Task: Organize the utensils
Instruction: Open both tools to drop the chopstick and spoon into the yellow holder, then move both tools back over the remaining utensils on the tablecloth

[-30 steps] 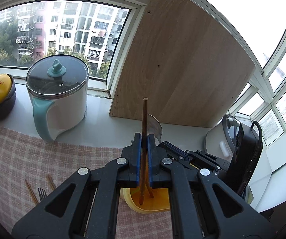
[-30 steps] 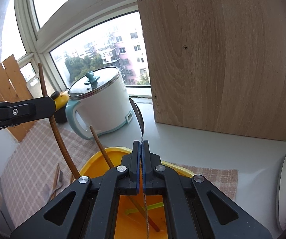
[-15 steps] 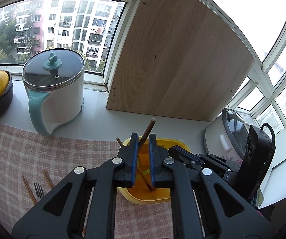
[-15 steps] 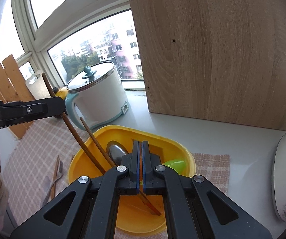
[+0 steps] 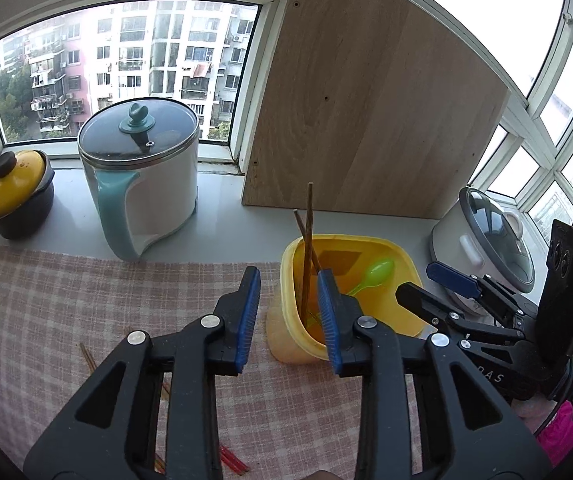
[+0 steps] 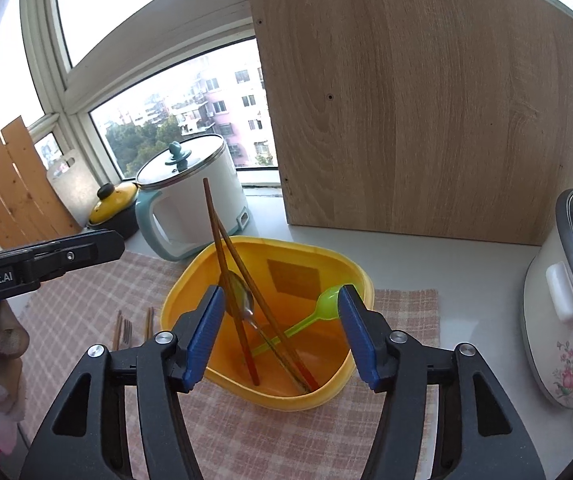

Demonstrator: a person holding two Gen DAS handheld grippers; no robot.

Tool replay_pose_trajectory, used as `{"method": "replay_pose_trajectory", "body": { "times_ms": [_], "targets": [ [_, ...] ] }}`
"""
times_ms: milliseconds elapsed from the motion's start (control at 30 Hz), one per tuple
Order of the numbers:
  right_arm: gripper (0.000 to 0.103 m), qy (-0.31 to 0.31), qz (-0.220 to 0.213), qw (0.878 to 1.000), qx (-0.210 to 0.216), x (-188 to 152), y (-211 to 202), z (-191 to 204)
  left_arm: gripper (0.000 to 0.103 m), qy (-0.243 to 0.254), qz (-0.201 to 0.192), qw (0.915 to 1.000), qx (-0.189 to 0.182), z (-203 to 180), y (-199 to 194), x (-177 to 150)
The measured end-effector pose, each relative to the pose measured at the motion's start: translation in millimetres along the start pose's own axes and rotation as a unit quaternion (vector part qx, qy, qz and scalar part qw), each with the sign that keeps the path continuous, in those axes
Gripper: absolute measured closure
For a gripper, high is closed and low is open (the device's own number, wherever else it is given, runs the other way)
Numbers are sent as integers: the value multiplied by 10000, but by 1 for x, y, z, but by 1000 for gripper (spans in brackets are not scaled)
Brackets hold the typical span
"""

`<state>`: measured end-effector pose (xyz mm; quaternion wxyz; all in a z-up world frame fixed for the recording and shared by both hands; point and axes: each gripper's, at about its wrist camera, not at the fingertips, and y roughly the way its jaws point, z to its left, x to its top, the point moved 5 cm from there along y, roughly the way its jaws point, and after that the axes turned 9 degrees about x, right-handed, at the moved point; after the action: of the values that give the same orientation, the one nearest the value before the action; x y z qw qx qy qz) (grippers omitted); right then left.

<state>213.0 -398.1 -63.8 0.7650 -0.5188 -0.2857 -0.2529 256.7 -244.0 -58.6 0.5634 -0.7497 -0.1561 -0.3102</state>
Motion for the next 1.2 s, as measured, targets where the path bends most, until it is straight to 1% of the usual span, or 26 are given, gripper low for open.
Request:
{"method": "replay_pose_trajectory", "body": {
  "times_ms": [33,100,167,233,267,367,467,533,667,733,833,900,967,1100,1167,1200],
  "targets": [
    [29,19,-54,10000,-43,-1,-3,2,73,17,20,10000,13,5,-1,-4],
    [27,107,-129,9998,-119,-4,-9,5,73,51,53,9999,69,17,-3,-10],
    [27,263,-145,9994,-153,-7,-12,8,72,62,86,9998,142,31,-4,-17],
    [27,399,-143,9990,-163,-11,-14,11,67,83,104,9996,241,47,-5,-25],
    [27,401,-144,9990,-163,-13,-14,14,67,104,97,9994,314,57,-7,-29],
    [27,160,-190,9993,-278,-18,-17,27,67,91,107,9988,466,84,-9,-43],
    [26,-105,-301,9990,-320,-22,-20,44,67,-28,229,9978,616,114,-9,-57],
    [22,-201,-340,9988,-273,-24,-20,54,67,-113,311,9967,745,132,-9,-66],
    [22,-321,-418,9986,-97,-25,-18,72,67,-274,485,9942,917,162,-8,-85],
    [21,-431,-326,9985,-27,-26,-12,82,67,-311,563,9933,958,171,-6,-95],
    [21,-577,-183,9982,42,-30,-2,96,67,-387,733,9925,901,178,-1,-112],
    [21,-641,-76,9979,35,-35,5,104,67,-344,864,9920,857,178,5,-123],
    [21,-704,174,9973,108,-39,15,112,67,-299,966,9917,798,175,12,-133],
    [21,-837,852,9922,359,-53,40,125,67,-271,1140,9910,655,167,23,-147],
    [21,-937,1052,9893,369,-61,49,131,67,-248,1194,9908,583,164,28,-151],
    [21,-980,1084,9886,351,-63,52,134,67,-223,1213,9908,564,161,30,-153]
  ]
}}
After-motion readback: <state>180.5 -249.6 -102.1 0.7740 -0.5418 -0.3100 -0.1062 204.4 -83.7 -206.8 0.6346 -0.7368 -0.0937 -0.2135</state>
